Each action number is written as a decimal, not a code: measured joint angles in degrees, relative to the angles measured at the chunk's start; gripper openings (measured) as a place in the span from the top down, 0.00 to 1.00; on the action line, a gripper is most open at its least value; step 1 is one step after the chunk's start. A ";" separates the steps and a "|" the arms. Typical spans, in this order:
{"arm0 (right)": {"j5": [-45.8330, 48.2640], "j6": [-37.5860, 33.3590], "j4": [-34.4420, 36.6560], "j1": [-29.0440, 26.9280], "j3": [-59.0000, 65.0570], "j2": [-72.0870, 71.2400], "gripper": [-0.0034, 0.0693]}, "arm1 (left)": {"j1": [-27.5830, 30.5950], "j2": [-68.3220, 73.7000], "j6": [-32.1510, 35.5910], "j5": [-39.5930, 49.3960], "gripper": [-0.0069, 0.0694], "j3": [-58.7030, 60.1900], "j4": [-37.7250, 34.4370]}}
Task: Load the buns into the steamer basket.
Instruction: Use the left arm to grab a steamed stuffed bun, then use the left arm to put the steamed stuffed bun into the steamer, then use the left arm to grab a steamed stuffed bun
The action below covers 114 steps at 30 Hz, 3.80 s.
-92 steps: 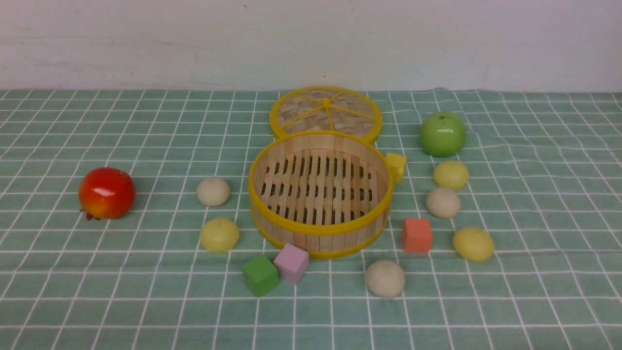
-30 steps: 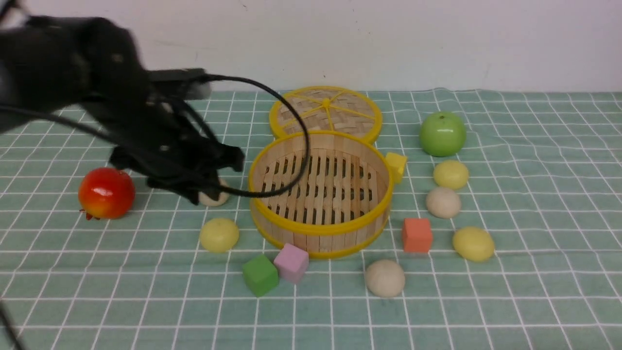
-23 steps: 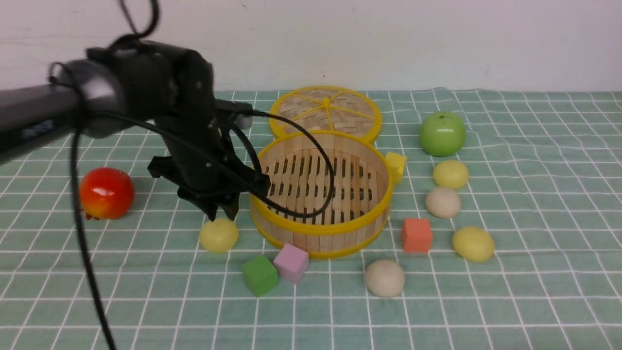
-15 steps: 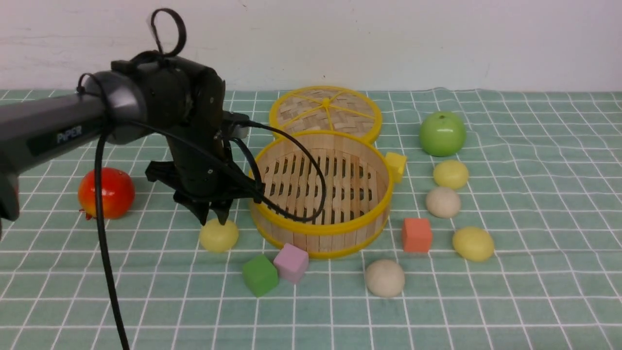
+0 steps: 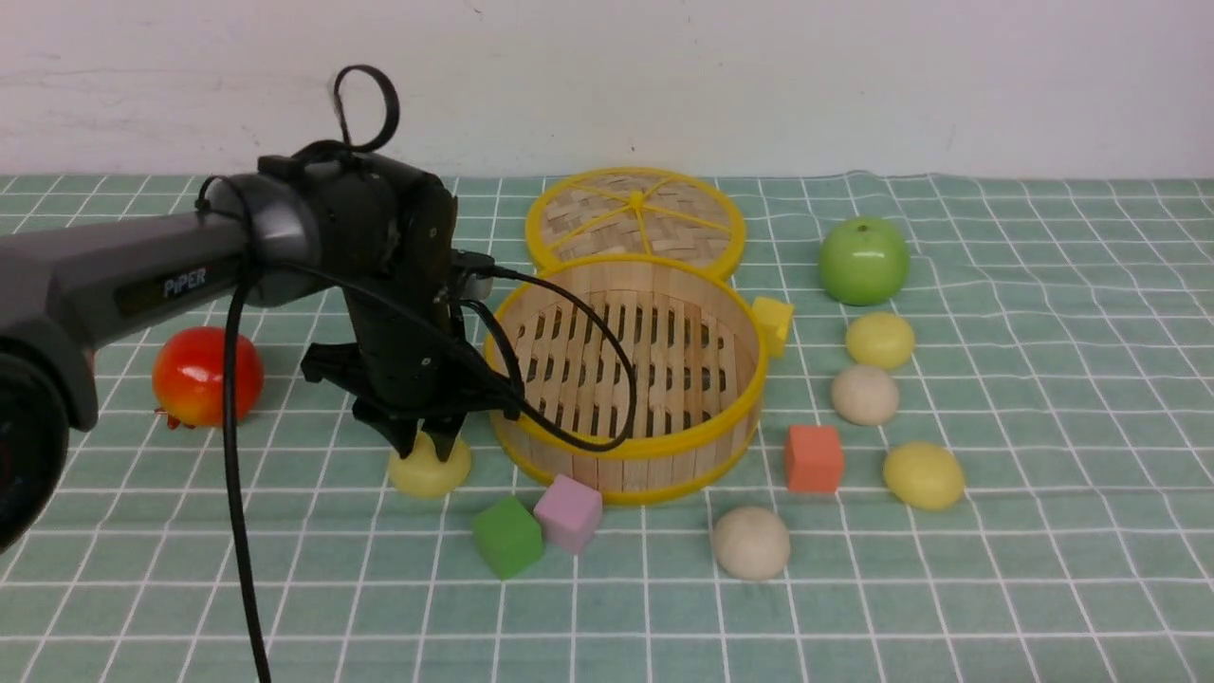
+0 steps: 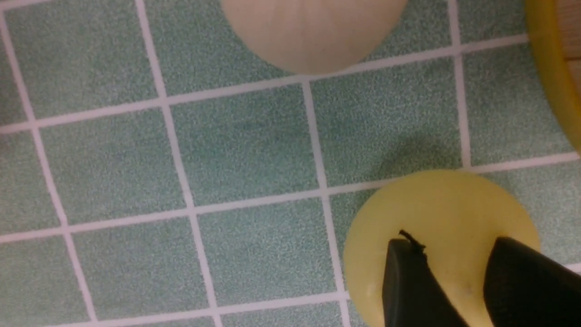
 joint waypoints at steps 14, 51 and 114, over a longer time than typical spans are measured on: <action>0.00 0.00 0.00 0.00 0.00 0.00 0.62 | 0.00 -0.35 0.77 3.38 0.93 -0.47 -0.74; 0.00 0.00 0.00 0.00 0.00 0.00 0.62 | -7.52 0.23 8.62 8.72 0.92 -18.99 -9.42; 0.00 0.00 0.00 0.00 0.00 0.00 0.62 | 4.75 5.16 -0.22 2.48 0.49 -19.27 2.52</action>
